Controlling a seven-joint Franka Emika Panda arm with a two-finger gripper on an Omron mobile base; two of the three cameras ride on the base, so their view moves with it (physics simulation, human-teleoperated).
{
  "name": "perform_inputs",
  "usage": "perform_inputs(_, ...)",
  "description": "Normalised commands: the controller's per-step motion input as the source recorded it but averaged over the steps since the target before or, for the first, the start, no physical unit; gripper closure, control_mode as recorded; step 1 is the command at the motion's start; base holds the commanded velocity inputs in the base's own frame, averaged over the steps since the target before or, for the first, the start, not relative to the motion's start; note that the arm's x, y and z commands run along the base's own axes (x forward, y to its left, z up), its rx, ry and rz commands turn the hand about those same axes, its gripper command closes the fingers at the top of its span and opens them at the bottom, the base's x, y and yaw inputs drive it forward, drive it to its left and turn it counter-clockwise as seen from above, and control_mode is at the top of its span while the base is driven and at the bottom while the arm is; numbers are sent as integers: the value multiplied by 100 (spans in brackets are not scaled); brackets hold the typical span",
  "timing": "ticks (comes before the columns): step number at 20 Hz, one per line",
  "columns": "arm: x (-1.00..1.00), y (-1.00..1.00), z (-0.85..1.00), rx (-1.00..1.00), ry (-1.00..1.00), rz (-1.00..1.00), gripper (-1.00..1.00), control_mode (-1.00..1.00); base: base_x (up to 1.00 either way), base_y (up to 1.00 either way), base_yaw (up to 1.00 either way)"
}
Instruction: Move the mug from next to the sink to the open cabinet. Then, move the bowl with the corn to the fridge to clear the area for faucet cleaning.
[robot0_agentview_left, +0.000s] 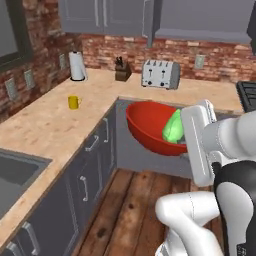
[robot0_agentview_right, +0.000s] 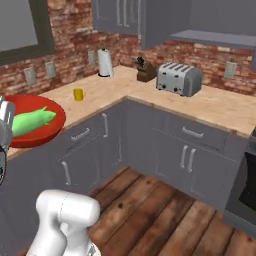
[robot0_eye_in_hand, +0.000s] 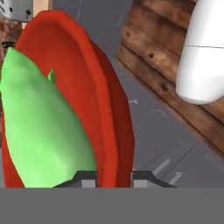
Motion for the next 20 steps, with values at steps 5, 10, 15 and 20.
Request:
perform_inputs(5,0,0,0,0,0,0,100,100,-32,-17,-86)
perform_inputs(10,0,0,0,0,0,0,100,100,-16,-29,-86)
perform_inputs(15,0,0,0,0,0,0,100,100,0,-37,-91)
perform_inputs(20,0,0,0,0,0,0,100,100,0,-42,-89)
